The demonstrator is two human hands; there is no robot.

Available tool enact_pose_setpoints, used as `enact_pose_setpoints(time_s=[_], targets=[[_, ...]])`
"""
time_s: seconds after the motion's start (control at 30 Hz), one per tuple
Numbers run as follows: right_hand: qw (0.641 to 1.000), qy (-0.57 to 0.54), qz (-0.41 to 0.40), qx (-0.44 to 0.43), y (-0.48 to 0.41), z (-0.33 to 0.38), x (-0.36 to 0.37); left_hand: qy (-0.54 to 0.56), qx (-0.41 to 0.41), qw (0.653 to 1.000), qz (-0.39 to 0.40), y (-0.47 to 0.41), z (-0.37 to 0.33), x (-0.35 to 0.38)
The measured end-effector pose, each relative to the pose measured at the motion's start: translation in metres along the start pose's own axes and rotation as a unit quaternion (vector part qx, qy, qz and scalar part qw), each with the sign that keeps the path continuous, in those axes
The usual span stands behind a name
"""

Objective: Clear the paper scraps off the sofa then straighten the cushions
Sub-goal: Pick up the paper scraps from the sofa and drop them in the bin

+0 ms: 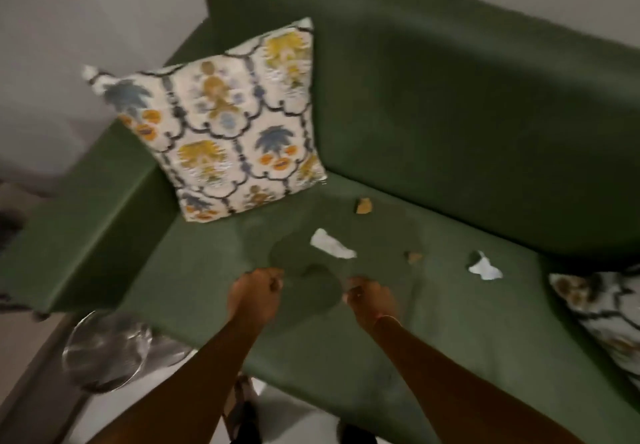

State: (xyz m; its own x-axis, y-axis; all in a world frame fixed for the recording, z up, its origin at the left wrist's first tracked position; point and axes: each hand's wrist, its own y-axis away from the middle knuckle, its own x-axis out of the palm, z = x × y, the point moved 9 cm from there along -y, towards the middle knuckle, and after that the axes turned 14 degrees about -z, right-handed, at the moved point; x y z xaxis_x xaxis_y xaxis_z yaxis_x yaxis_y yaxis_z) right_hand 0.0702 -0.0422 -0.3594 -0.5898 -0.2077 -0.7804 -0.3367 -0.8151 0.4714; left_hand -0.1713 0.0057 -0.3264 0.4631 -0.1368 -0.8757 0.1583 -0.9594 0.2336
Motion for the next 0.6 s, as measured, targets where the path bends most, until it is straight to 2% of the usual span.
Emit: enact_pose_setpoints(time_s=[0.1, 0.27, 0.4, 0.6], targets=[[0.998, -0.016, -0.045, 0.04, -0.023, -0.07, -0.047, -0.01, 0.055, 0.998, 0.013, -0.014, -0.062, 0.039], [0.995, 0.014, -0.1, -0.012, -0.075, -0.114, -0.075, -0.133, 0.198, 0.97, 0.039, -0.043, -0.107, 0.089], [0.99, 0.067, -0.102, -0.068, -0.112, -0.113, -0.06, -0.214, 0.231, 0.946, 0.075, -0.067, -0.101, 0.121], [0.98, 0.088, -0.156, -0.092, -0.114, -0.126, -0.052, -0.166, 0.241, 0.956, -0.01, -0.072, -0.113, 0.121]])
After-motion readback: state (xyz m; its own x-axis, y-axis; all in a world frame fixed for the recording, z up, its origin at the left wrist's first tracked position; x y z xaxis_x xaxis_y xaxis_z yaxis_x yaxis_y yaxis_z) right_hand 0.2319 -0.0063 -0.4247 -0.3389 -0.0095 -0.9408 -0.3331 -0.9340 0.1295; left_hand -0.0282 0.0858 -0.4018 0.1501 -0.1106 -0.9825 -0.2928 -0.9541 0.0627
